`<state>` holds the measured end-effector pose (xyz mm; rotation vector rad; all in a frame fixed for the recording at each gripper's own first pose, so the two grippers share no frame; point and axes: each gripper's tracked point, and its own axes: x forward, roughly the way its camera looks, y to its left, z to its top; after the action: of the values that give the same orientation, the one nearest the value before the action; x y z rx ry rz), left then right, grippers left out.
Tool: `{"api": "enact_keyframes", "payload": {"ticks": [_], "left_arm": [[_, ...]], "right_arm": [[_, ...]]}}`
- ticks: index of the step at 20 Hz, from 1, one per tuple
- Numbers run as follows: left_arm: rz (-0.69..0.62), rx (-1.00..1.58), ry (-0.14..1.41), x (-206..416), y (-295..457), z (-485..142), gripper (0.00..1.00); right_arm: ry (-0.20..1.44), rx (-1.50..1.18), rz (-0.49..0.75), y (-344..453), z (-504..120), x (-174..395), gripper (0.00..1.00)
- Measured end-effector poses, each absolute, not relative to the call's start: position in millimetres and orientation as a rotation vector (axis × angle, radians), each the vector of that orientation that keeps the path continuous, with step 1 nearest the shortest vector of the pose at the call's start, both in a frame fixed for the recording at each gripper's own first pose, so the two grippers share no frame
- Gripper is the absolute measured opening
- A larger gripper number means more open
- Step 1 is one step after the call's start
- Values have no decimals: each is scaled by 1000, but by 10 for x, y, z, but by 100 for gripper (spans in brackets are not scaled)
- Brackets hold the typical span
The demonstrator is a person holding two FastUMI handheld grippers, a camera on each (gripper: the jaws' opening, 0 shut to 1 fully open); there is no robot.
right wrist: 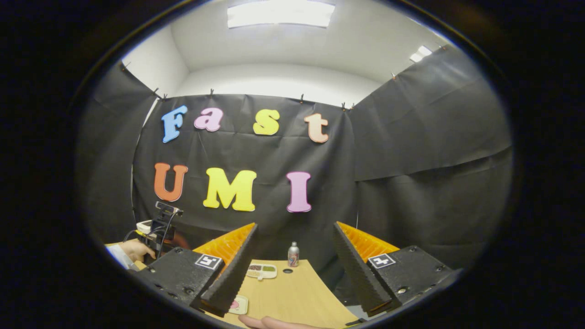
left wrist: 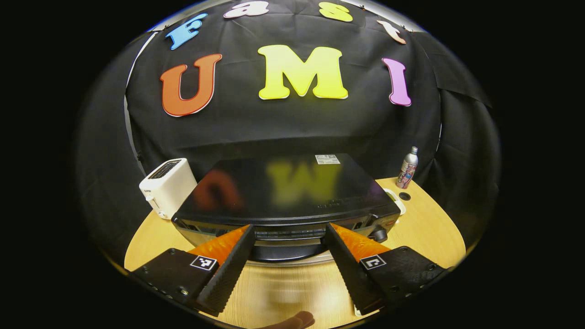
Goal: Open the electric oven with the left hand, put the food in, and close the electric oven.
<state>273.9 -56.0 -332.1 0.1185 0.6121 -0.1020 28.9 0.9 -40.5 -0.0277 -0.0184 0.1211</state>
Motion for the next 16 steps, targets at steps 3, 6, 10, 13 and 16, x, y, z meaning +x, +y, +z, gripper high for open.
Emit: {"api": "enact_keyframes", "payload": {"ticks": [3, 6, 10, 13, 16], "left_arm": [[-103, 121, 600, 2613, -562, -3326, 98], [-105, 124, 585, 2486, -548, -3337, 98], [-104, 123, 570, 2309, -543, -3386, 98], [-101, 124, 549, 2163, -536, -3423, 98], [-97, 110, 536, 1981, -519, -3498, 98]], "right_arm": [[-19, -23, 123, 11, -389, 233, 98], [-26, -20, 129, 31, -364, 179, 98], [-8, -4, 165, 141, -399, 91, 98], [-9, -11, 173, 174, -389, 47, 98], [-15, -3, 176, 193, -372, 2, 97]]}}
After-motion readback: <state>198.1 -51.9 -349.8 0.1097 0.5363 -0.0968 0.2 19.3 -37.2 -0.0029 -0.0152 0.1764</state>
